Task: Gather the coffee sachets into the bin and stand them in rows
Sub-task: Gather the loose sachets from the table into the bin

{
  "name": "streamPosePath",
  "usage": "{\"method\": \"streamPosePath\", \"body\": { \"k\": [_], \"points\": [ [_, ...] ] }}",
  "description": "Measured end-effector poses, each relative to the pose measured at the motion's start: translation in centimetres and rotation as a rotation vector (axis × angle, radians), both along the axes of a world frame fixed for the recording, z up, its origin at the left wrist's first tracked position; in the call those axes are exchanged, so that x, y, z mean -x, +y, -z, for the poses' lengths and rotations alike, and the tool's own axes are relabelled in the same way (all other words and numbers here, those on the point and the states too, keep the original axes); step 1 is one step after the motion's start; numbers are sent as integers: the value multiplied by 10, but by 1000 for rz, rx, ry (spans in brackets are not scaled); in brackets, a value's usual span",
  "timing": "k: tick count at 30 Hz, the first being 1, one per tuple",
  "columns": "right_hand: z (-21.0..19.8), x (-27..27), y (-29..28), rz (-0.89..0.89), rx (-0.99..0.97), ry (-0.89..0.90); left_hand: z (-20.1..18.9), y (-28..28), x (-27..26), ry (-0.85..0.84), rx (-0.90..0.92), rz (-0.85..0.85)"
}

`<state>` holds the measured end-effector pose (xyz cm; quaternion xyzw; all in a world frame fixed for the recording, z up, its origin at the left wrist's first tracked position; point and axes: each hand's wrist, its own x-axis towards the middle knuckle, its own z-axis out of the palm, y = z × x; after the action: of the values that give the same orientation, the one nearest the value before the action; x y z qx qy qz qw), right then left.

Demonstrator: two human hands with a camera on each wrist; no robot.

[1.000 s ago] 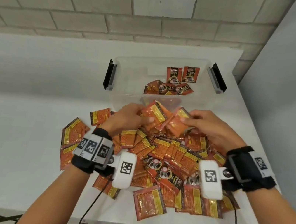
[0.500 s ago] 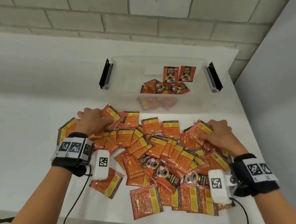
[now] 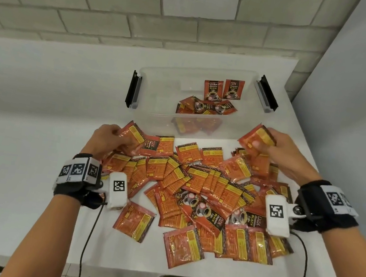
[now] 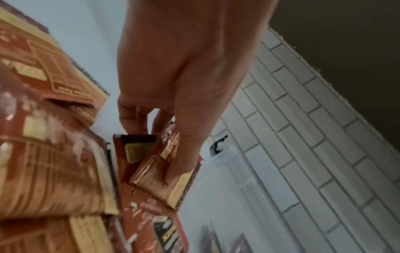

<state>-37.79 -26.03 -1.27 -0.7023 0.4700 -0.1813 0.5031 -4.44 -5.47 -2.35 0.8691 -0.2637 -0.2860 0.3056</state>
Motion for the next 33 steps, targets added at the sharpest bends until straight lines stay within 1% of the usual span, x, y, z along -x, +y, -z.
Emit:
{"method": "streamPosePath", "body": {
  "k": [3, 5, 7, 8, 10, 12, 13, 15, 16, 18, 20, 21, 22, 23, 25, 28, 31, 33],
  "points": [
    [-17, 10, -3, 98, -9, -152, -12, 9, -1, 73, 147, -65],
    [-28, 20, -2, 165, -72, -238, -25, 20, -1, 129, 258, -101],
    [-39, 31, 6, 194, -131, -251, -37, 37, -2, 186, 356, -126],
    [-41, 38, 13, 186, -160, -221, -41, 46, -3, 241, 395, -134],
    [-39, 51, 28, 143, -198, -97, -44, 67, -4, 326, 397, -116],
    [-26, 62, 43, 128, -191, 75, -37, 85, -6, 333, 284, -89],
    [-17, 66, 48, 121, -158, 191, -31, 93, -7, 317, 199, -79],
    [5, 72, 53, 89, -40, 487, -17, 102, -6, 268, 64, -67],
    [17, 73, 54, 82, 10, 615, -11, 104, -4, 233, 24, -80],
    [34, 71, 56, 91, 86, 800, 5, 103, -2, 123, -46, -155],
    [40, 67, 55, 94, 139, 920, 15, 100, -4, -57, -186, -178],
    [38, 64, 55, 97, 122, 942, 17, 99, -5, -102, -251, -157],
    [37, 60, 54, 101, 90, 935, 19, 98, -5, -101, -268, -154],
    [35, 57, 53, 107, 61, 909, 22, 97, -9, -76, -240, -167],
    [31, 52, 53, 132, 1, 792, 18, 93, -5, -12, -112, -161],
    [24, 51, 53, 185, -115, 554, 16, 88, -1, 88, -8, -164],
    [19, 53, 48, 210, -218, 418, 6, 88, -4, 172, 137, -209],
    [17, 55, 43, 220, -230, 364, -6, 90, -6, 236, 239, -236]
  ]
}}
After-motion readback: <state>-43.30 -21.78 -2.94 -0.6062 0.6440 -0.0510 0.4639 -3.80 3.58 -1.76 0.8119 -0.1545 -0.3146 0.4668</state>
